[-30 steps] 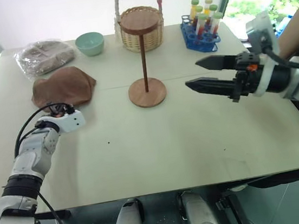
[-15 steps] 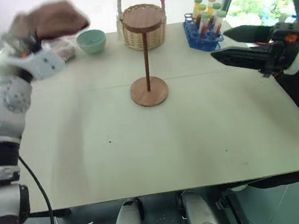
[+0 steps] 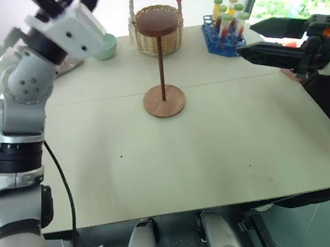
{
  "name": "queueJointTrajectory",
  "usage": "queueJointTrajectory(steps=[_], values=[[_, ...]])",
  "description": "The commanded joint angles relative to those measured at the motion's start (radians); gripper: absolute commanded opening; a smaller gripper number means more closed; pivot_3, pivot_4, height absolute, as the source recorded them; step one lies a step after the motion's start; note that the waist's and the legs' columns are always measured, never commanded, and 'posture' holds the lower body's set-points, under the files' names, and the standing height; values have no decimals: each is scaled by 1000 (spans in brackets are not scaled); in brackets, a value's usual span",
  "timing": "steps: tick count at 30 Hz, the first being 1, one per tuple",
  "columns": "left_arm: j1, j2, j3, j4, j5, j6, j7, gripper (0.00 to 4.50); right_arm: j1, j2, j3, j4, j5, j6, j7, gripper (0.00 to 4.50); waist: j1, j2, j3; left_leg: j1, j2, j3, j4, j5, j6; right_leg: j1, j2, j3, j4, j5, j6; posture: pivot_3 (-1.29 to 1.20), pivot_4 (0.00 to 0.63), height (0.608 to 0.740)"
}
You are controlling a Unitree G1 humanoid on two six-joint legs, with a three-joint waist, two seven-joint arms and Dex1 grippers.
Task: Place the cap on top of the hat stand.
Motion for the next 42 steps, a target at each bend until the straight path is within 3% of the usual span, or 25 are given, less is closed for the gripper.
queueJointTrajectory(steps=[1, 14, 18, 23, 27, 30, 35, 38, 42], values=[[44, 17, 6, -52, 4, -46, -28, 24, -34, 2, -29, -5, 28, -14, -22, 4500, 1, 0, 0, 0, 0, 0, 0, 0, 0, 0, 0, 0, 0, 0, 0, 0, 150, 740], [178, -7, -3, -122, 124, 5, -32, 24, -24, 31, -10, -15, 32, -29, -57, 4500, 6, 0, 0, 0, 0, 0, 3, -1, 2, 2, 0, 0, 0, -1, -2, 0, 150, 740], [216, -16, 2, -152, 128, 29, -43, 1461, -17, 33, 22, -34, -3, -50, -46, 4500, 5, 0, 0, 0, 0, 0, 3, -1, 2, 2, 0, 0, 0, -1, -2, 0, 150, 740], [269, 2, 29, -190, 80, 77, -95, 4039, 2, 25, 69, -50, -67, -85, -13, 4500, 5, 0, 0, 0, 0, 0, 3, -1, 2, 2, 0, 0, 0, -1, -2, 0, 150, 740], [324, 35, 66, -236, -32, 114, -177, 4039, 22, 20, 112, -66, -132, -123, 19, 4500, 4, 0, 0, 0, 0, 0, 3, -1, 2, 2, 0, 0, 0, -2, -3, 0, 150, 740], [403, 82, 114, -314, -208, 196, -303, 4039, 63, 1, 151, -101, -202, -169, 65, 4500, 3, 0, 0, 0, 0, 0, 3, -2, 3, 2, 0, 0, -1, -2, -3, 0, 150, 740], [522, 276, 296, -421, -746, 823, -587, 4039, 105, -2, 255, -178, -379, -308, 87, 4500, -15, 1, 1, 0, 1, 0, 3, -3, 4, 1, 1, 0, -1, -2, -3, 0, 150, 740], [470, 387, 398, -362, -1016, 1113, -682, 4039, 108, 29, 296, -239, -453, -395, 91, 4500, -18, 1, 1, 0, 1, 0, 3, -3, 4, 0, 1, 0, 0, -4, -1, 0, 150, 740], [370, 503, 458, -247, -1238, 1346, -810, 4039, 92, 116, 373, -299, -562, -484, 37, 4500, -22, 1, 2, 0, 1, 0, 3, -3, 4, 0, 1, 0, -1, -5, 1, 0, 150, 740]])
